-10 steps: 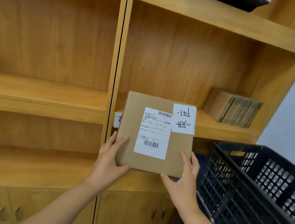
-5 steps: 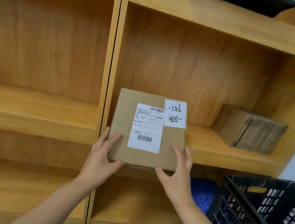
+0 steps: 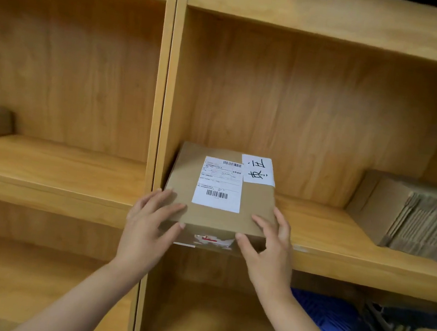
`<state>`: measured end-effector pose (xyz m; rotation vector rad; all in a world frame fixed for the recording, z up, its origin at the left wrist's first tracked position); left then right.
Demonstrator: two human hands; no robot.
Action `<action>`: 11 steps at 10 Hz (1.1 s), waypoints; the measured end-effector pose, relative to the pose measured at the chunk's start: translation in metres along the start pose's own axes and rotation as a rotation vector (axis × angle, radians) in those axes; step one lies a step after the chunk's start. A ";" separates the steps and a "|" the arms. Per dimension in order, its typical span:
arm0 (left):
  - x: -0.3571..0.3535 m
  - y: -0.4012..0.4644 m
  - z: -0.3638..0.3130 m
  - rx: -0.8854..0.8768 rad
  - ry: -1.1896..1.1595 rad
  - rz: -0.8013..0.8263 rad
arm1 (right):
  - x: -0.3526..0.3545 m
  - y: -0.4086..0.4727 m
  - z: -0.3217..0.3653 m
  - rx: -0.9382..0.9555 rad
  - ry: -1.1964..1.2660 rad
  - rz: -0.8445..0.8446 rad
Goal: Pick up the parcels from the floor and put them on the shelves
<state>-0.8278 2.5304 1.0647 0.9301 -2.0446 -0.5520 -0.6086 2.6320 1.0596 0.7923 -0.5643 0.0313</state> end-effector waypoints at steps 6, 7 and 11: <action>-0.036 0.069 -0.003 -0.305 0.725 -0.027 | -0.038 0.078 -0.019 0.058 -0.302 0.148; -0.042 0.076 0.001 -0.275 0.747 -0.022 | -0.043 0.086 -0.023 0.054 -0.312 0.163; -0.052 0.073 0.011 -0.275 0.797 -0.059 | -0.049 0.091 -0.030 0.075 -0.364 0.166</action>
Point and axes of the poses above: each hand's wrist, its own y-axis towards the middle knuckle, its own x-axis out of the back of the hand, z = x × y, the point moved 7 cm from there along y, towards the middle knuckle, and after that the axes turned 6 degrees about x, right-handed, at the moved point
